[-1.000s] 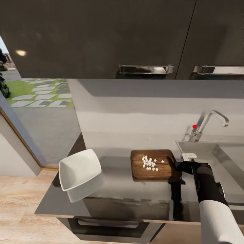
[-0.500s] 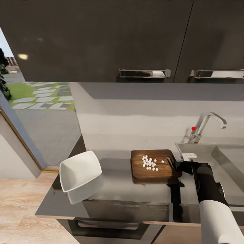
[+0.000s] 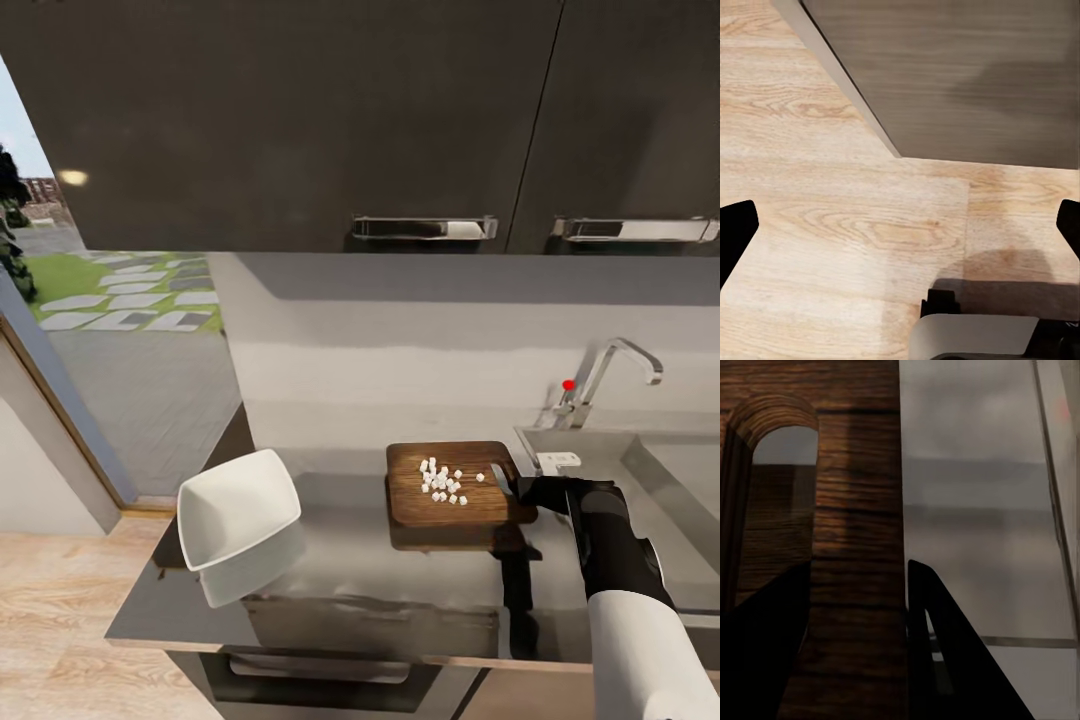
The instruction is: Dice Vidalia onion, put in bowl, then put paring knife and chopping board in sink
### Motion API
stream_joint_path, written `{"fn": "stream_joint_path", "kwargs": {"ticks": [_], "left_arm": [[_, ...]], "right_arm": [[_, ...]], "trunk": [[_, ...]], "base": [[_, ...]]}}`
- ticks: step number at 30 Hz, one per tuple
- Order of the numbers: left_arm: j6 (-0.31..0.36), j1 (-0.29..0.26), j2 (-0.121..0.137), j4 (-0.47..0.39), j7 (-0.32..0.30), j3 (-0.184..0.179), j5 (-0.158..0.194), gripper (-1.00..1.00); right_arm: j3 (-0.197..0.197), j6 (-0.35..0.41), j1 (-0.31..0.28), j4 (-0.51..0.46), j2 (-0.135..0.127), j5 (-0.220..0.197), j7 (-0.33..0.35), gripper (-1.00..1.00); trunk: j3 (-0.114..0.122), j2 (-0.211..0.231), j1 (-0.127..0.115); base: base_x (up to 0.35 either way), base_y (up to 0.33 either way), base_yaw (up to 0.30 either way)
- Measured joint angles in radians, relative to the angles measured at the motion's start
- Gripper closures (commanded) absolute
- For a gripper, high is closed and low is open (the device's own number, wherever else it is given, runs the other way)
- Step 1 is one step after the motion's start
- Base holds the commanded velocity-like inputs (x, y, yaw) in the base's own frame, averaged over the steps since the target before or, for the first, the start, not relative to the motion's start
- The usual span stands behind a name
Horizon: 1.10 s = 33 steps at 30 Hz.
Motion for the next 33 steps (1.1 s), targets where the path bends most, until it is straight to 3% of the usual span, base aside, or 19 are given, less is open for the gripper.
{"fn": "stream_joint_path", "kwargs": {"ticks": [33], "left_arm": [[0.000,0.000,0.002,0.000,0.001,0.000,0.000,-1.00]], "right_arm": [[0.000,0.000,0.000,0.000,0.002,0.001,-0.006,1.00]], "trunk": [[0.052,0.000,0.000]], "base": [[0.000,0.000,0.000]]}}
